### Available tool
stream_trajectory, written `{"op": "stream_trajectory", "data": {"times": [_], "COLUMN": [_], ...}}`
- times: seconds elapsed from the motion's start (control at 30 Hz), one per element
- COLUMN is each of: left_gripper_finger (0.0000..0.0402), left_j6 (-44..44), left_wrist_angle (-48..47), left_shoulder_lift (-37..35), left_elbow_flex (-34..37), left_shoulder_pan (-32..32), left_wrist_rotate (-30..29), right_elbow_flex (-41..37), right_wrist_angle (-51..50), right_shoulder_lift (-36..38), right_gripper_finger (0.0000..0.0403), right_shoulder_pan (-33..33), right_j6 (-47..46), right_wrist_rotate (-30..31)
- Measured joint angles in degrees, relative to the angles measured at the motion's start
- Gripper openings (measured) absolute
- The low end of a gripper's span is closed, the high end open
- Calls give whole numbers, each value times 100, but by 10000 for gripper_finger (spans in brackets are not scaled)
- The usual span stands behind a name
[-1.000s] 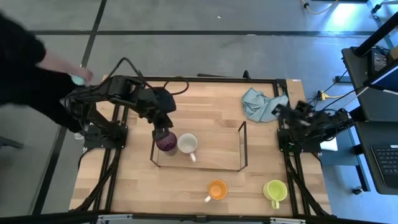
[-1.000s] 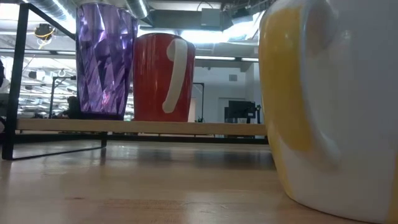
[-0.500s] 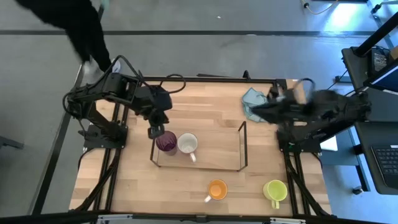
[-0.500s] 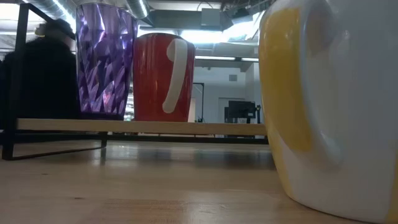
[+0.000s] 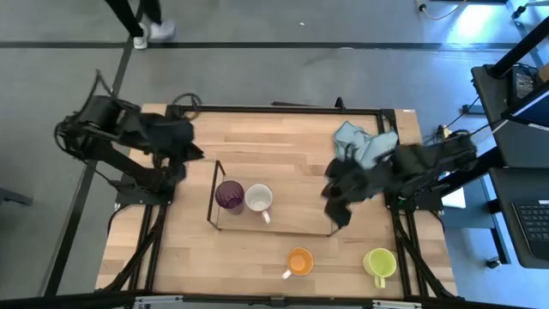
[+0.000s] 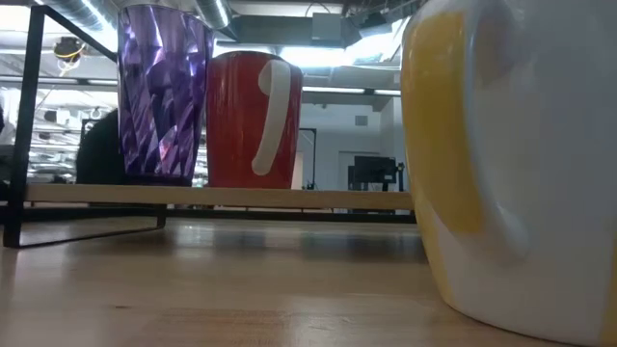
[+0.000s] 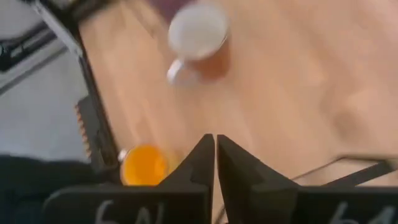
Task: Stack small to large cups/mugs on shelf
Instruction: Put the yellow mug on the shelf
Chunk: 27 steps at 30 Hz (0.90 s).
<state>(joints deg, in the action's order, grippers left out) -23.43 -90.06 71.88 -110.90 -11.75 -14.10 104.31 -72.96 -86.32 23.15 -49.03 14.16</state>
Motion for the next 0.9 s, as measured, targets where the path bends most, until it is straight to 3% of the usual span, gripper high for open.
{"op": "stream_trajectory", "data": {"times": [0.13, 0.37, 0.53, 0.63, 0.77, 0.9], "left_gripper_finger": [41, 41, 41, 41, 41, 41], "left_j6": [-42, 146, 321, 300, 43, -100], "left_wrist_angle": [3, 7, 4, 5, 5, 4], "left_shoulder_lift": [-472, -987, -1263, -1413, -1585, -1734], "left_elbow_flex": [347, 1039, 1557, 1797, 2006, 2057], "left_shoulder_pan": [-10, -178, -233, -232, -231, -231], "left_wrist_rotate": [-34, -25, -23, -21, -19, -21], "right_elbow_flex": [2, 4, 4, 4, 4, 4], "right_wrist_angle": [76, 396, 437, 515, 602, 742], "right_shoulder_lift": [-606, -1548, -2133, -2438, -2668, -2693], "right_gripper_finger": [21, 21, 21, 21, 21, 21], "right_shoulder_pan": [358, 1022, 1282, 1299, 1276, 1386], "right_j6": [-705, -1736, -1881, -2109, -3113, -4677], "right_wrist_rotate": [-378, -347, -174, -436, -942, -880]}}
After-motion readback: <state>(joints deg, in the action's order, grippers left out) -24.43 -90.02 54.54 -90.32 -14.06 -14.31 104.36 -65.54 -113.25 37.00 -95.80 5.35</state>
